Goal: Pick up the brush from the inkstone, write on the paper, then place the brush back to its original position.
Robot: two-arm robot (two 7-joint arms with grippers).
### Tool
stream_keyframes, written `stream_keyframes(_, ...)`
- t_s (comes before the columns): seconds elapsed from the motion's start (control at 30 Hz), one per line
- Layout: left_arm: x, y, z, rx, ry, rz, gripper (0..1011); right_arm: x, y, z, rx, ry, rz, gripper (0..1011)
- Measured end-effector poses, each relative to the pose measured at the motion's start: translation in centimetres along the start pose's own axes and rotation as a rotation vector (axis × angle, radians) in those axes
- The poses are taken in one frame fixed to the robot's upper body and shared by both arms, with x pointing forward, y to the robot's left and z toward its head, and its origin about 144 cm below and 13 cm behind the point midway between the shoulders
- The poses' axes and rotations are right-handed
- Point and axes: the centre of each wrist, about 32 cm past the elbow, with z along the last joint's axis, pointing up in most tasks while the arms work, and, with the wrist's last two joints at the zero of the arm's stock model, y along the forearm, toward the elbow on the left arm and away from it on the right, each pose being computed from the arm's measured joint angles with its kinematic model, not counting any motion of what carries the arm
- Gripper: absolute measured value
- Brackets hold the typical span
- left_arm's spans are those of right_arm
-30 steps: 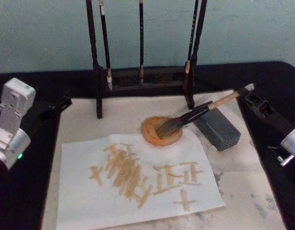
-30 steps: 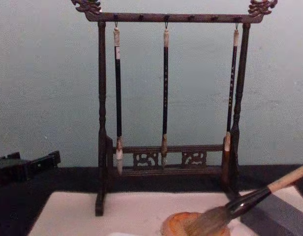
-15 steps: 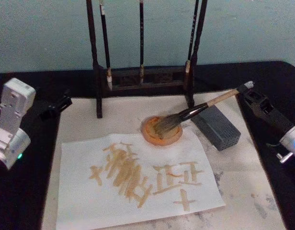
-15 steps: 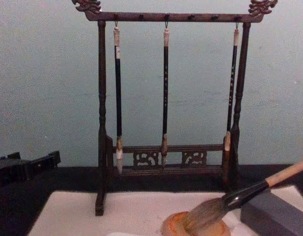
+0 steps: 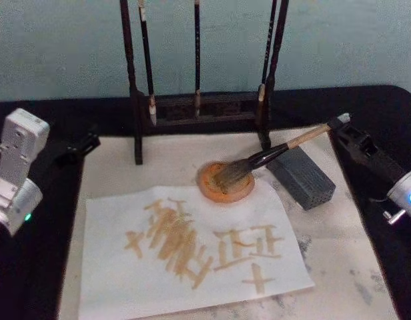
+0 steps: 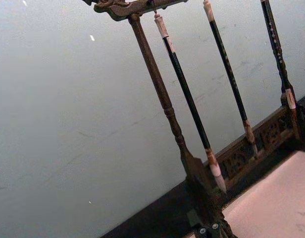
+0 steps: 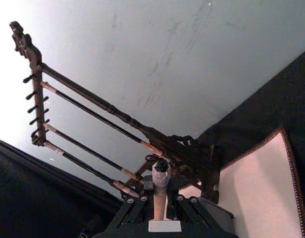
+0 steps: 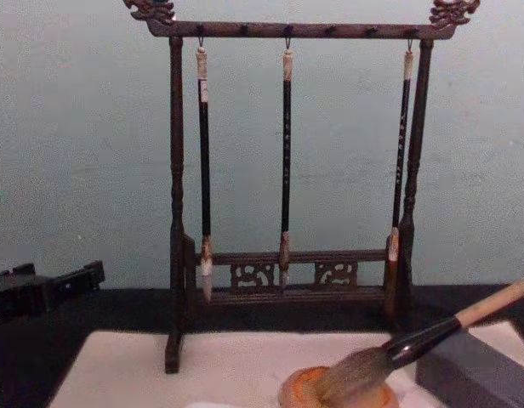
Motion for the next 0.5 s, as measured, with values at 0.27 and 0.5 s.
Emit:
stream_keyframes(0.27,0.00,0.00,0.00,0.000,0.000,0.000,1002,0.44,0.11,-0.06,-0.006,0.002,-0.007,159)
stream_keyframes(0.5,0.00,0.00,0.00,0.000,0.000,0.000,1002,0.67,0.10,-0.18,-0.010,0.006,-0.014,160)
